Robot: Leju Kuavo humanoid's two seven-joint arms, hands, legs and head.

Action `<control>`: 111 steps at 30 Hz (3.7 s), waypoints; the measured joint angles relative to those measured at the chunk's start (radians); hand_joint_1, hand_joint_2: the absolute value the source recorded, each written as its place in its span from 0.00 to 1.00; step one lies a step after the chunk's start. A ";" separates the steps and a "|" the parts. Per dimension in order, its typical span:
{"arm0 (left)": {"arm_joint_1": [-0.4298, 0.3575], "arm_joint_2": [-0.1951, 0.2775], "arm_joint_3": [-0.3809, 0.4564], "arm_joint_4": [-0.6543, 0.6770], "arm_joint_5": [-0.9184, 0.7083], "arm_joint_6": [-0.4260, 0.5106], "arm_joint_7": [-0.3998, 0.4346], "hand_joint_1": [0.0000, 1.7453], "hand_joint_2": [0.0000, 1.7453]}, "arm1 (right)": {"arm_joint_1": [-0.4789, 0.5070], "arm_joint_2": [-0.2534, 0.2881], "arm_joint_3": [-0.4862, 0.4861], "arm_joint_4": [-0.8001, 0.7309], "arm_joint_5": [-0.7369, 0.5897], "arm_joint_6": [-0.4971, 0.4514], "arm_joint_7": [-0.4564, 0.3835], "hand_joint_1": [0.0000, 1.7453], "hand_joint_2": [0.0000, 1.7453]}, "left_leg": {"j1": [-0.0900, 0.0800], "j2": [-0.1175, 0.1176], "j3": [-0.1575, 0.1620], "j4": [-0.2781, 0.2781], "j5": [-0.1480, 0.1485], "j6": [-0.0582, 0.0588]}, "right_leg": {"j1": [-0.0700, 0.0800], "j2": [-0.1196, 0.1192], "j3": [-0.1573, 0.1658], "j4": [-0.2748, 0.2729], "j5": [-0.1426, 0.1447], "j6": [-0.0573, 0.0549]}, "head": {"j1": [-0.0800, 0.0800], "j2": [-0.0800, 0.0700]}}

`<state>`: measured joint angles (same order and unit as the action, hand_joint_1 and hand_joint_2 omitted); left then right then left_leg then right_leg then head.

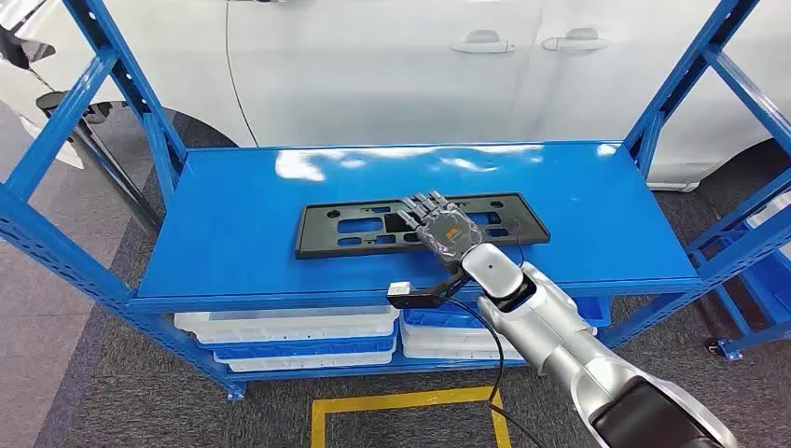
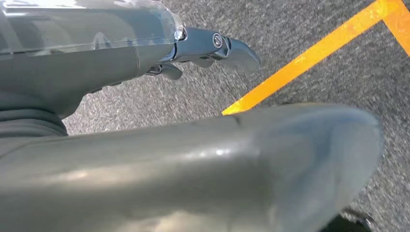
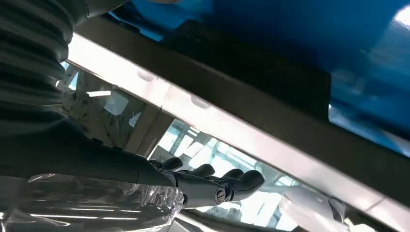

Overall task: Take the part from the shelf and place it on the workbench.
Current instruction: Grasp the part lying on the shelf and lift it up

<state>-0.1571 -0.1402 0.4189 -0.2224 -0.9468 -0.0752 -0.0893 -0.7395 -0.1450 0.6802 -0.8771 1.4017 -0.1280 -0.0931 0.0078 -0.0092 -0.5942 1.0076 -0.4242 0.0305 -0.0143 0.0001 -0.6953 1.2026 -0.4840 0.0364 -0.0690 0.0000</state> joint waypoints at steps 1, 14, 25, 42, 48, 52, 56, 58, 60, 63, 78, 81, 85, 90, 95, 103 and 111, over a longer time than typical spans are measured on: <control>0.000 0.000 0.000 0.000 0.000 0.000 0.000 0.00 0.00 | -0.008 0.003 0.000 0.009 0.000 0.001 0.000 0.00 1.00 | 0.000 0.000 0.000 0.001 -0.001 -0.002 | 0.001 0.000 0.023 -0.048 0.022 -0.003 | 0.000 0.000; -0.005 -0.001 -0.012 0.000 0.005 0.000 0.006 0.00 0.00 | -0.107 0.087 0.009 0.211 -0.008 0.020 0.006 0.00 1.00 | 0.002 0.003 -0.141 0.291 -0.129 -0.052 | 0.003 -0.001 0.088 -0.197 0.062 -0.052 | 0.000 0.000; -0.012 0.000 -0.014 0.000 0.022 0.010 0.009 0.00 0.00 | -0.164 0.123 0.018 0.307 -0.017 0.063 0.001 1.00 1.00 | 0.004 0.003 -0.006 -0.007 0.009 -0.007 | 0.004 0.002 0.058 -0.120 0.008 -0.008 | 0.000 0.000; -0.015 0.000 -0.014 0.000 0.034 0.011 0.010 0.00 0.00 | -0.208 0.154 0.038 0.388 -0.025 0.073 -0.028 1.00 1.00 | 0.002 0.003 -0.091 0.187 -0.102 -0.053 | 0.002 0.000 0.086 -0.190 0.060 -0.052 | 0.000 0.000; -0.015 0.001 -0.014 0.000 0.035 0.014 0.011 0.00 0.00 | -0.210 0.157 0.042 0.394 -0.043 0.057 -0.028 1.00 1.00 | 0.001 0.003 -0.058 0.106 -0.020 -0.045 | 0.008 0.002 0.088 -0.184 0.054 -0.050 | 0.000 0.000; -0.015 0.002 -0.014 0.000 0.036 0.016 0.011 0.00 0.00 | -0.209 0.157 0.025 0.386 -0.121 0.030 -0.063 1.00 1.00 | -0.005 0.002 -0.019 0.011 0.003 -0.026 | 0.010 0.005 0.081 -0.184 0.056 -0.031 | 0.000 0.000; -0.014 0.003 -0.014 0.000 0.041 0.021 0.010 0.00 0.00 | -0.214 0.147 -0.022 0.312 -0.238 0.020 -0.127 1.00 1.00 | 0.003 0.004 -0.014 -0.003 0.012 -0.007 | 0.006 0.004 0.040 -0.092 -0.005 -0.011 | 0.000 0.000; -0.013 0.003 -0.014 0.000 0.046 0.022 0.004 0.00 0.00 | -0.214 0.135 -0.053 0.233 -0.329 0.053 -0.169 1.00 1.00 | 0.003 0.005 -0.014 -0.002 0.011 -0.003 | 0.004 0.003 -0.024 0.043 -0.065 -0.006 | 0.000 0.000; -0.011 0.004 -0.014 0.000 0.050 0.024 -0.002 0.00 0.00 | -0.211 0.119 -0.091 0.133 -0.446 0.109 -0.218 1.00 1.00 | 0.003 0.004 -0.014 0.000 0.009 -0.003 | 0.000 0.003 -0.053 0.100 -0.067 -0.002 | 0.000 0.000; -0.010 0.003 -0.014 0.000 0.054 0.031 -0.009 0.00 0.00 | -0.217 0.098 -0.158 -0.025 -0.631 0.195 -0.279 1.00 1.00 | 0.003 0.001 -0.014 0.012 0.000 -0.011 | -0.006 0.001 0.022 -0.064 0.027 -0.002 | 0.000 0.000; -0.006 0.004 -0.006 0.000 0.106 0.113 -0.056 0.00 0.75 | -0.096 0.071 -0.361 -0.585 -1.602 0.630 -0.251 1.00 1.00 | 0.004 0.004 -0.077 0.153 -0.045 -0.043 | 0.002 0.005 0.086 -0.178 0.048 -0.049 | 0.000 0.000; -0.008 0.005 -0.002 0.000 0.112 0.118 -0.066 0.00 0.00 | -0.065 0.065 -0.368 -0.630 -1.681 0.662 -0.235 1.00 1.00 | -0.002 0.002 -0.015 0.021 -0.007 -0.030 | 0.006 0.008 0.085 -0.179 0.047 -0.036 | 0.000 0.000; -0.001 0.005 0.007 0.000 0.131 0.134 -0.081 0.00 0.00 | 0.109 0.043 -0.373 -0.754 -1.838 0.757 -0.245 1.00 1.00 | 0.005 -0.005 -0.003 0.001 -0.001 -0.013 | 0.009 0.004 0.088 -0.169 0.029 -0.013 | 0.000 0.000; 0.018 0.005 0.015 0.000 0.148 0.154 -0.090 0.00 1.00 | 0.404 0.023 -0.334 -0.917 -1.843 0.797 -0.318 1.00 1.00 | 0.006 -0.005 0.001 -0.003 -0.002 -0.001 | 0.002 0.003 -0.037 0.083 -0.085 0.000 | 0.000 0.000; 0.022 0.005 0.019 0.000 0.142 0.145 -0.090 0.00 1.00 | 0.507 0.020 -0.301 -0.985 -1.874 0.763 -0.306 0.99 1.00 | 0.001 -0.003 -0.001 0.013 -0.015 -0.015 | -0.002 0.001 0.081 -0.149 0.031 -0.006 | 0.000 0.000; 0.015 0.007 0.019 0.000 0.127 0.113 -0.069 0.00 1.00 | 0.578 0.046 -0.285 -1.029 -1.884 0.768 -0.271 0.99 1.00 | 0.004 0.001 -0.065 0.175 -0.120 -0.053 | -0.001 -0.001 0.097 -0.187 0.044 -0.050 | 0.000 0.000; -0.007 0.008 0.019 0.000 0.123 0.081 -0.031 0.00 1.00 | 0.630 0.084 -0.297 -1.039 -1.867 0.778 -0.253 0.99 1.00 | -0.002 0.002 0.023 0.026 -0.040 -0.033 | 0.005 0.002 0.097 -0.180 0.043 -0.040 | 0.000 0.000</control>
<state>-0.1642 -0.1325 0.4375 -0.2224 -0.8237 0.0060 -0.1198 -0.1097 -0.0614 0.3831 -1.9162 -0.4654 0.6496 -0.3460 0.0062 -0.0077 -0.5711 1.0335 -0.4647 -0.0029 -0.0089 0.0024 -0.5986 1.0222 -0.4414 -0.0038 -0.0694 0.0000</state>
